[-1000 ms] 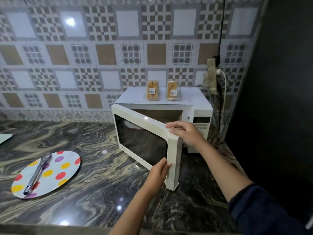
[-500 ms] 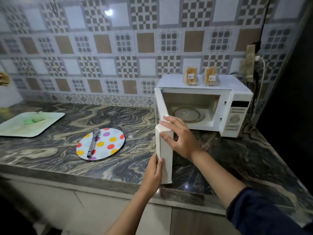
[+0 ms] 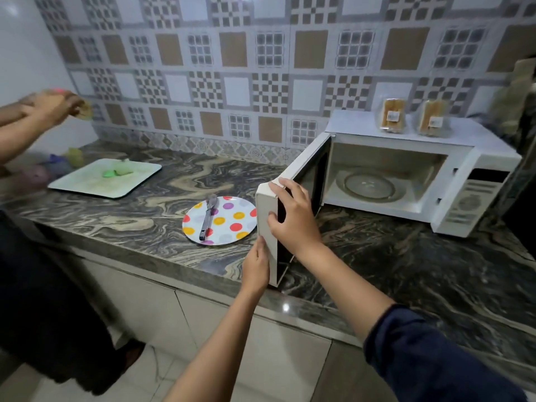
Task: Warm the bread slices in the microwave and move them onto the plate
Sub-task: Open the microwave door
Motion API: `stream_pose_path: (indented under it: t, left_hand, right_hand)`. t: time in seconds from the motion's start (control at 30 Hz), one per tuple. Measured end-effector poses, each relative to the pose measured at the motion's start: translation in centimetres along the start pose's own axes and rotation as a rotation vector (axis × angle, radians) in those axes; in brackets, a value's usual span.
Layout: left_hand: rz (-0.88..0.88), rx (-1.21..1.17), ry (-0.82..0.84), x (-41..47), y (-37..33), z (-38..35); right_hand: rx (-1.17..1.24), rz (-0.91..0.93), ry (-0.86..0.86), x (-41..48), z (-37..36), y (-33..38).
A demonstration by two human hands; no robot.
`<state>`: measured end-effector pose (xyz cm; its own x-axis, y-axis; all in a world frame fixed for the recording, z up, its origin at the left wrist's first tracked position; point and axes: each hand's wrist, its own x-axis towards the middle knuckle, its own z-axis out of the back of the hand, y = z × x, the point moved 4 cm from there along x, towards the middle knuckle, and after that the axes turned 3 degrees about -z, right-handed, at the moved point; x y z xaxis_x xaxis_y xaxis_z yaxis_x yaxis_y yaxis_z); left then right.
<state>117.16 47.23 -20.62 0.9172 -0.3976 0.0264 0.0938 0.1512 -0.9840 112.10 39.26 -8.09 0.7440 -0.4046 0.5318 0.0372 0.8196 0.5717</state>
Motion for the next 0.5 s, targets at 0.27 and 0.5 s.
stream_pose_path:
  t: [0.27, 0.5]
  left_hand:
    - [-0.199, 0.159, -0.136, -1.9, -3.7, 1.3]
    - [-0.344, 0.204, -0.371, -5.3, -7.7, 1.2]
  right_hand:
    - [-0.044, -0.015, 0.113, 0.0, 1.9, 0.7]
    - [-0.036, -0.068, 0.259, -3.3, 7.9, -1.7]
